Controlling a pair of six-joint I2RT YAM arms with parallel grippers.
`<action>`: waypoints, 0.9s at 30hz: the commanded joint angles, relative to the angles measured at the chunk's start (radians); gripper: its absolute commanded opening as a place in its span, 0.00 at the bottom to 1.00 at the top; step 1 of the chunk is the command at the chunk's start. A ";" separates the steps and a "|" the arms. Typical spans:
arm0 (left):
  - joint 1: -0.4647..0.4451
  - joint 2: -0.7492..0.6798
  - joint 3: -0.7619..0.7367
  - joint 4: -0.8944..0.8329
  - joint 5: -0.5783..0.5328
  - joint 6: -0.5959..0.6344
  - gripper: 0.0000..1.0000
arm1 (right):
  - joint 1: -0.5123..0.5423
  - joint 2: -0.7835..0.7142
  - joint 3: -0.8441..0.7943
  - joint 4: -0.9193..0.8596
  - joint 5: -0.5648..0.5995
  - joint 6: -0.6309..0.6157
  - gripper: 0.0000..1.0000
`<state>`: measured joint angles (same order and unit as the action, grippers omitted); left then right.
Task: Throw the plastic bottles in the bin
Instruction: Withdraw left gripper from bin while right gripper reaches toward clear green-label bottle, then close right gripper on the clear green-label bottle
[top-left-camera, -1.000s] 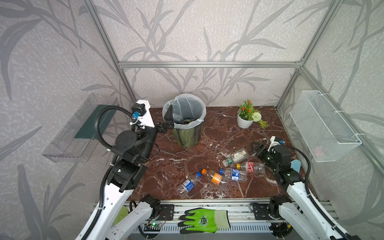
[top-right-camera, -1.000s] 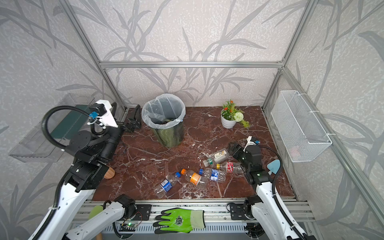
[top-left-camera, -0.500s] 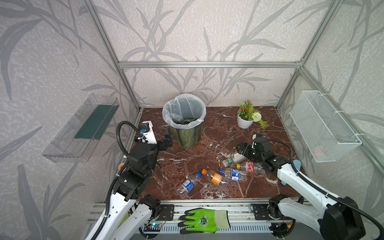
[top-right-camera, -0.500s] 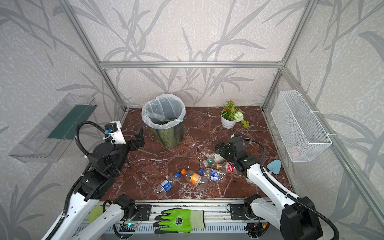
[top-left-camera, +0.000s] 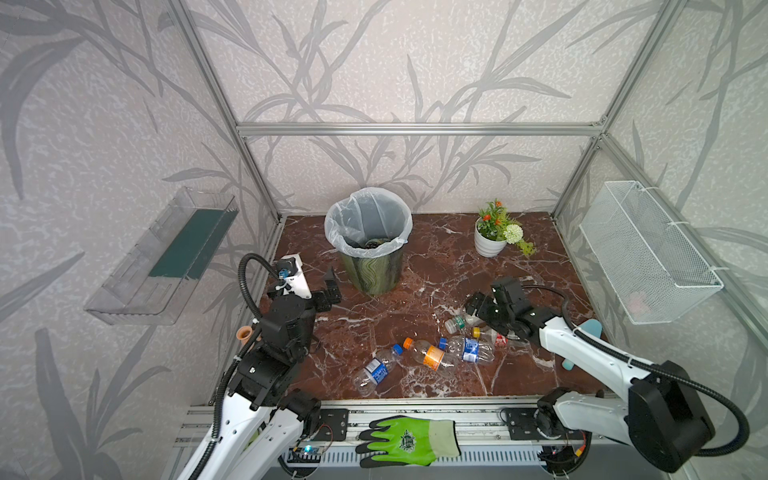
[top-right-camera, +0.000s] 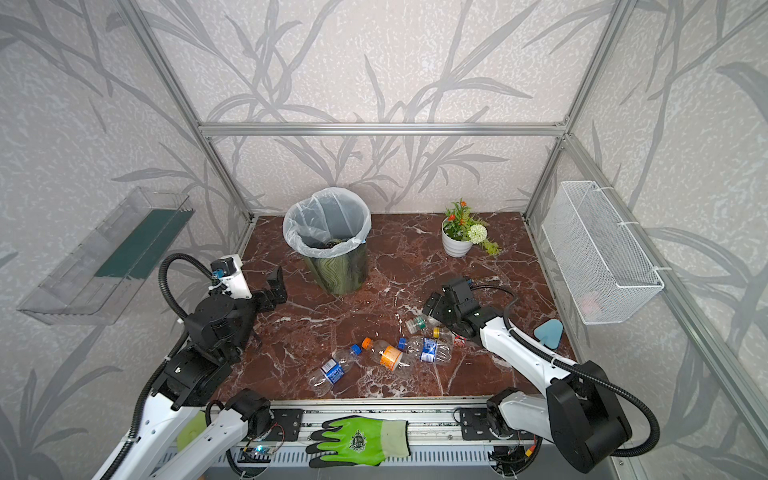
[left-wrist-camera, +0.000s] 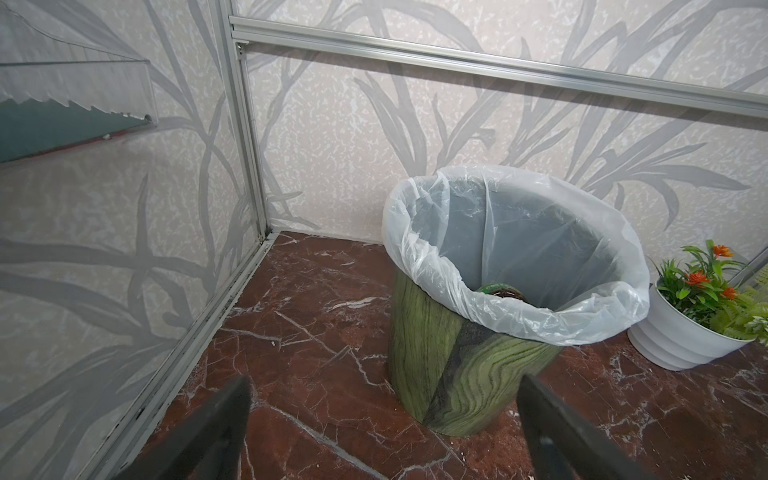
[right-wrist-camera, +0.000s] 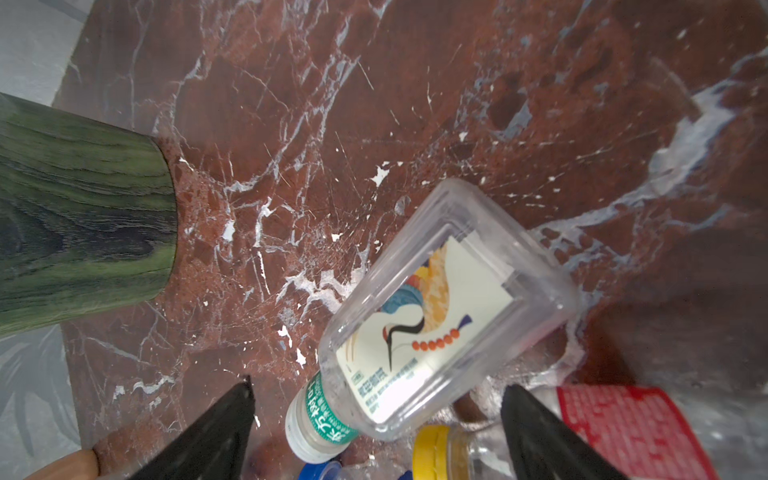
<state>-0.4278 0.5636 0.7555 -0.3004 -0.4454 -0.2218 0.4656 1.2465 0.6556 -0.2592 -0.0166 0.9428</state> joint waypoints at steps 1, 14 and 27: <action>0.001 -0.006 -0.006 -0.017 -0.027 -0.020 0.99 | 0.010 0.047 0.045 0.009 0.007 0.008 0.94; 0.002 -0.019 -0.022 -0.033 -0.054 0.004 0.99 | 0.014 0.326 0.199 0.031 -0.033 -0.045 0.93; 0.004 -0.024 -0.038 -0.048 -0.083 0.001 0.99 | 0.042 0.561 0.388 0.065 -0.109 -0.108 0.50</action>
<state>-0.4271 0.5503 0.7296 -0.3328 -0.5007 -0.2104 0.4980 1.7832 1.0161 -0.2092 -0.0940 0.8520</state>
